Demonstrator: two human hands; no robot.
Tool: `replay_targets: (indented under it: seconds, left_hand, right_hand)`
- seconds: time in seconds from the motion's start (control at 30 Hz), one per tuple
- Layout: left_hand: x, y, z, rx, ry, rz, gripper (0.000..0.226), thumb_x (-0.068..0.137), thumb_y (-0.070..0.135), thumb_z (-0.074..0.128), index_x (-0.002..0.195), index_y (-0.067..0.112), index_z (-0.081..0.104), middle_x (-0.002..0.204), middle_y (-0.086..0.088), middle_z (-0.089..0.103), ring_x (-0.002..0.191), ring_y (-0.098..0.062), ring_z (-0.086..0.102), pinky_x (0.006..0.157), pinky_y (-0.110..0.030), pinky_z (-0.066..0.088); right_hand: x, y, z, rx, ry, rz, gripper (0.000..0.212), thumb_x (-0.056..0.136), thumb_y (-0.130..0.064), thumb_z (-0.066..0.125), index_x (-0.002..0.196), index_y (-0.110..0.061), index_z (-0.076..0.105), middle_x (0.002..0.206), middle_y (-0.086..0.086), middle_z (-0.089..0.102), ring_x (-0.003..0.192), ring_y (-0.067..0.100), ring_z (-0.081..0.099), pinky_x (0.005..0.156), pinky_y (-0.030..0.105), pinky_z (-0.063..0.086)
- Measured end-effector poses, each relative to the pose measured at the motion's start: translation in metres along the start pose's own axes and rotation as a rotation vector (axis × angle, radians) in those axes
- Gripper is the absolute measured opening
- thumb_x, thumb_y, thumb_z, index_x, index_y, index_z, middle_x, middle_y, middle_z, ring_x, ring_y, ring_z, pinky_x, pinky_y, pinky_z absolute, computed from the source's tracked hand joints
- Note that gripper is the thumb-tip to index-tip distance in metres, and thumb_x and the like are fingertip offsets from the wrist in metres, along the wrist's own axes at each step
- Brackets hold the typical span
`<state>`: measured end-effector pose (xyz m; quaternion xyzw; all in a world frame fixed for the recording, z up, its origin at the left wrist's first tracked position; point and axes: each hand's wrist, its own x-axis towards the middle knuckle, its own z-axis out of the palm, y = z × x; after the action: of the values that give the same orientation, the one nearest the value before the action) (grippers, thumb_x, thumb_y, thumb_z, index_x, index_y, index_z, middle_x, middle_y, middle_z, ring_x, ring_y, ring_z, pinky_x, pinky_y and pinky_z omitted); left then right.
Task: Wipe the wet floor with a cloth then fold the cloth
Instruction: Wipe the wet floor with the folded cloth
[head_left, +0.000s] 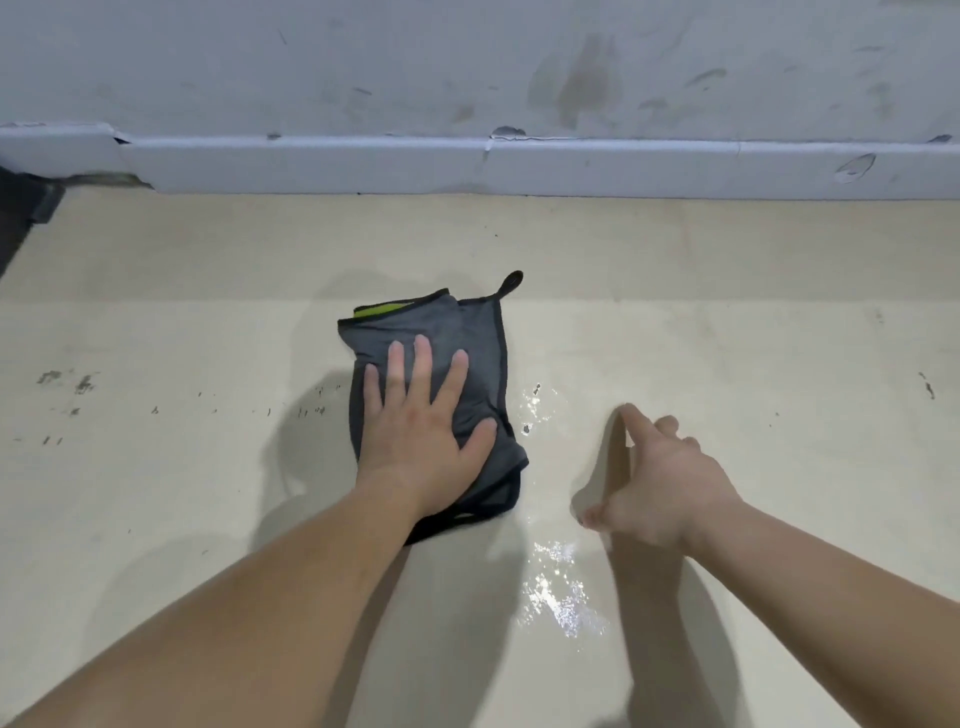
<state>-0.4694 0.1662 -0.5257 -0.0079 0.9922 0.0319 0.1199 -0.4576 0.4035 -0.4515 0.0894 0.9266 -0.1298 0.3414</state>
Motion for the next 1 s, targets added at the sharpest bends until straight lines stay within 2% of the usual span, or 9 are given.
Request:
replay_targets:
  seconds: [0.2, 0.37, 0.47, 0.53, 0.67, 0.73, 0.8, 0.9, 1.0]
  left_hand:
    - [0.011, 0.044, -0.002, -0.001, -0.005, 0.077, 0.084, 0.094, 0.07, 0.014, 0.163, 0.028, -0.008, 0.17, -0.011, -0.017, 0.153, -0.042, -0.024, 0.121, -0.063, -0.008]
    - [-0.066, 0.084, 0.025, -0.11, 0.057, 0.683, 0.073, 0.1, 0.063, 0.037, 0.162, 0.027, 0.027, 0.172, -0.007, 0.008, 0.157, -0.038, -0.008, 0.123, -0.064, 0.006]
    - [-0.07, 0.066, 0.026, -0.111, 0.028, 0.878, 0.061, 0.102, 0.057, 0.04, 0.158, 0.031, 0.037, 0.17, 0.0, 0.018, 0.159, -0.029, 0.0, 0.126, -0.057, 0.005]
    - [-0.054, 0.036, 0.018, -0.035, -0.009, 0.792, 0.062, 0.102, 0.06, 0.032, 0.16, 0.039, 0.027, 0.172, 0.006, 0.008, 0.159, -0.022, -0.008, 0.126, -0.053, 0.0]
    - [-0.057, -0.023, 0.013, -0.058, -0.002, 0.103, 0.067, 0.1, 0.066, 0.013, 0.162, 0.043, 0.001, 0.172, 0.006, -0.012, 0.156, -0.021, -0.022, 0.126, -0.052, -0.008]
    - [-0.091, -0.023, 0.02, -0.123, 0.048, -0.088, 0.069, 0.101, 0.066, 0.017, 0.163, 0.038, 0.007, 0.172, 0.0, -0.005, 0.158, -0.029, -0.013, 0.126, -0.056, -0.003]
    - [-0.133, -0.025, 0.03, -0.174, 0.055, -0.049, 0.073, 0.099, 0.066, 0.031, 0.162, 0.032, 0.02, 0.172, -0.005, 0.008, 0.158, -0.035, 0.001, 0.123, -0.061, 0.01]
    - [-0.172, -0.055, 0.035, -0.189, 0.021, 0.273, 0.08, 0.088, 0.066, 0.054, 0.159, 0.034, 0.034, 0.17, 0.0, 0.022, 0.157, -0.033, 0.015, 0.116, -0.063, 0.027]
    - [-0.154, -0.11, 0.031, -0.113, 0.02, 0.382, 0.075, 0.09, 0.067, 0.053, 0.157, 0.041, 0.034, 0.171, 0.01, 0.017, 0.159, -0.024, 0.009, 0.122, -0.056, 0.018]
  right_hand:
    - [-0.005, 0.015, -0.015, 0.175, 0.014, 0.045, 0.049, 0.069, -0.023, 0.071, 0.108, -0.026, 0.04, 0.099, -0.001, 0.059, 0.091, 0.027, 0.06, 0.067, 0.035, 0.047]
    - [-0.014, 0.034, -0.029, 0.57, -0.056, 0.019, 0.057, 0.052, -0.008, 0.06, 0.106, -0.023, 0.051, 0.107, 0.015, 0.068, 0.092, 0.029, 0.066, 0.072, 0.043, 0.057]
    - [-0.025, 0.037, -0.035, 0.54, -0.063, 0.026, 0.058, 0.068, 0.008, 0.058, 0.121, -0.017, 0.052, 0.123, 0.024, 0.062, 0.111, 0.04, 0.063, 0.09, 0.052, 0.056]
    - [-0.027, 0.027, -0.034, 0.4, 0.035, 0.011, 0.064, 0.082, 0.006, 0.056, 0.144, -0.005, 0.042, 0.136, 0.021, 0.059, 0.125, 0.041, 0.057, 0.101, 0.051, 0.05]
    - [-0.031, -0.025, -0.027, 0.248, 0.058, -0.13, 0.074, 0.093, -0.017, 0.063, 0.16, -0.021, 0.031, 0.16, 0.001, 0.039, 0.143, 0.023, 0.044, 0.112, 0.034, 0.041]
    - [-0.027, -0.053, -0.016, 0.138, -0.005, -0.208, 0.08, 0.092, -0.023, 0.069, 0.16, -0.025, 0.028, 0.16, -0.002, 0.035, 0.139, 0.021, 0.046, 0.11, 0.032, 0.042]
    - [-0.022, -0.085, -0.003, 0.017, -0.033, -0.283, 0.083, 0.089, -0.029, 0.074, 0.158, -0.025, 0.028, 0.158, -0.003, 0.032, 0.141, 0.02, 0.042, 0.111, 0.033, 0.042]
    - [-0.011, -0.115, 0.011, -0.107, -0.015, -0.364, 0.082, 0.078, -0.032, 0.082, 0.147, -0.027, 0.037, 0.142, -0.007, 0.034, 0.137, 0.02, 0.039, 0.103, 0.039, 0.05]
    - [0.004, -0.136, 0.016, -0.23, 0.006, -0.371, 0.097, 0.069, -0.04, 0.088, 0.148, -0.031, 0.031, 0.144, -0.005, 0.026, 0.138, 0.021, 0.03, 0.098, 0.043, 0.053]
